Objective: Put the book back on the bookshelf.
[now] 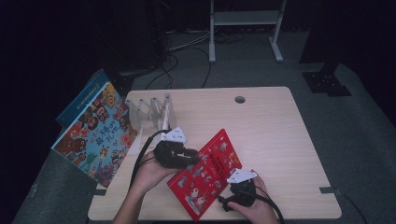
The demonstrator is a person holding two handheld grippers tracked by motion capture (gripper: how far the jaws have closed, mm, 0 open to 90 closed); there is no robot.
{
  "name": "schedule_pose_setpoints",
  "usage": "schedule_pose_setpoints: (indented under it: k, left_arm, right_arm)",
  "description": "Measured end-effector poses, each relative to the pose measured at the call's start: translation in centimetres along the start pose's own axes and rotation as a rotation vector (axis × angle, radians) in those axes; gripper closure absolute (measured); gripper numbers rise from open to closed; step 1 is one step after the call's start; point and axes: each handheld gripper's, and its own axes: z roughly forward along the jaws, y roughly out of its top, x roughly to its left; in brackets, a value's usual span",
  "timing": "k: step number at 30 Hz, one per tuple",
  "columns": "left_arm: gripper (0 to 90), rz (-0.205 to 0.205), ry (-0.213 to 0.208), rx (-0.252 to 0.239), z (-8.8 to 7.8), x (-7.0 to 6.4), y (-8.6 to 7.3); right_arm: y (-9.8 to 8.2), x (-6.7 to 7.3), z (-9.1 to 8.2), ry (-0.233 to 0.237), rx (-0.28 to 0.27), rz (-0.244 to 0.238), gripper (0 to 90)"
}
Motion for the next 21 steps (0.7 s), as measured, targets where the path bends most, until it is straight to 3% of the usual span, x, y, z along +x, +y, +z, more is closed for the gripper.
schedule_pose_setpoints:
  k: [3, 5, 7, 12, 21]
  left_arm:
    - [64.6, -0.001, -0.014, -0.001, 0.1, -0.1, 0.0]
    - [64.7, -0.004, -0.050, 0.031, 0.6, -0.2, 0.1]
    - [64.9, 0.015, -0.026, 0.049, 1.2, -0.5, 0.1]
    - [67.2, -0.006, -0.029, 0.071, 0.9, 0.1, 0.3]
    - [76.1, 0.025, -0.023, 0.112, -0.8, 1.0, 1.5]
  right_arm:
    - [0.0, 0.0, 0.0, -0.002, -0.001, 0.005, 0.0]
    - [0.0, 0.0, 0.0, -0.004, -0.002, 0.011, 0.0]
    - [0.1, 0.0, 0.1, -0.003, -0.001, 0.006, 0.0]
    - [0.1, -0.1, 0.1, -0.001, -0.001, 0.002, 0.0]
    - [-0.1, -0.7, -0.1, 0.019, 0.002, -0.016, 0.0]
